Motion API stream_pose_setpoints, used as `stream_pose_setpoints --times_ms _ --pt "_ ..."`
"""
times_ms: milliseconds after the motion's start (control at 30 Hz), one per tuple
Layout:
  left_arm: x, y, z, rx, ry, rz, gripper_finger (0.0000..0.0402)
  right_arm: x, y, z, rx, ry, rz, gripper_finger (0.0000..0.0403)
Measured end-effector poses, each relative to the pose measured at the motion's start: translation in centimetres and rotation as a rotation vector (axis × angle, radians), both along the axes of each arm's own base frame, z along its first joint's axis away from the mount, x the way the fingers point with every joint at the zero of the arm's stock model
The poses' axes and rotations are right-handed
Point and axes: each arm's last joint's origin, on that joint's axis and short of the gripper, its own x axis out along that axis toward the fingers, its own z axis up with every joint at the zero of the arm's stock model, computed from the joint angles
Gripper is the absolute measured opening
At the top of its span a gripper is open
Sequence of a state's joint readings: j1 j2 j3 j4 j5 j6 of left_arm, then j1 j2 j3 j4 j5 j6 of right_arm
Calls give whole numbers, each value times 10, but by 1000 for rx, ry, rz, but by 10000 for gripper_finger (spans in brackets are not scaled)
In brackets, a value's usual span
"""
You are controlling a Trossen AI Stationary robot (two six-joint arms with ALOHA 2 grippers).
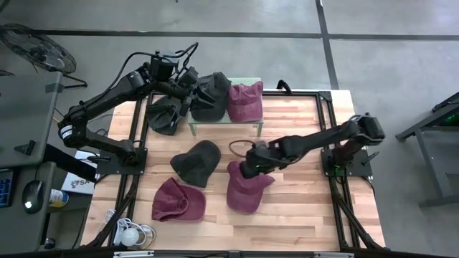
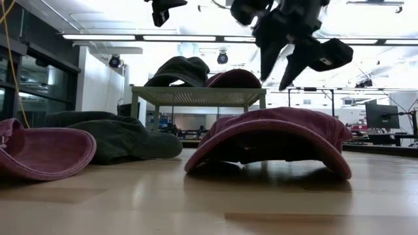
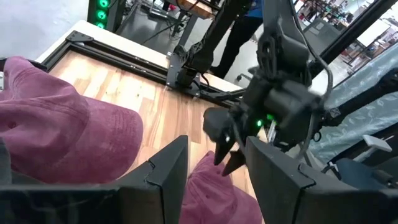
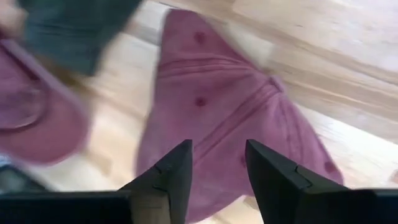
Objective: Pick & Place hat
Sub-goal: Stack the right red cap on the red cap on the shelf
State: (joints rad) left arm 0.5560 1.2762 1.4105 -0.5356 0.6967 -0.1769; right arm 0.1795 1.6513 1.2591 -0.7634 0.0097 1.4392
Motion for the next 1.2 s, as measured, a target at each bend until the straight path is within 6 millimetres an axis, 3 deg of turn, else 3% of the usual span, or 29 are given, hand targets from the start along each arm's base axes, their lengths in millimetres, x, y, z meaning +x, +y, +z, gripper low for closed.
stream_pose_setpoints --times_ms 333,500,933,1200 --pt "0 0 -1 -3 6 -1 160 21 2 -31 -36 170 -40 154" --pt "0 0 -1 -4 6 -1 160 22 -1 -32 -101 161 -66 182" --pt "0 0 -1 -7 11 -2 160 23 -1 -36 -56 174 -100 261" --pt "0 0 -1 -7 11 -1 160 15 2 -72 47 145 -127 264"
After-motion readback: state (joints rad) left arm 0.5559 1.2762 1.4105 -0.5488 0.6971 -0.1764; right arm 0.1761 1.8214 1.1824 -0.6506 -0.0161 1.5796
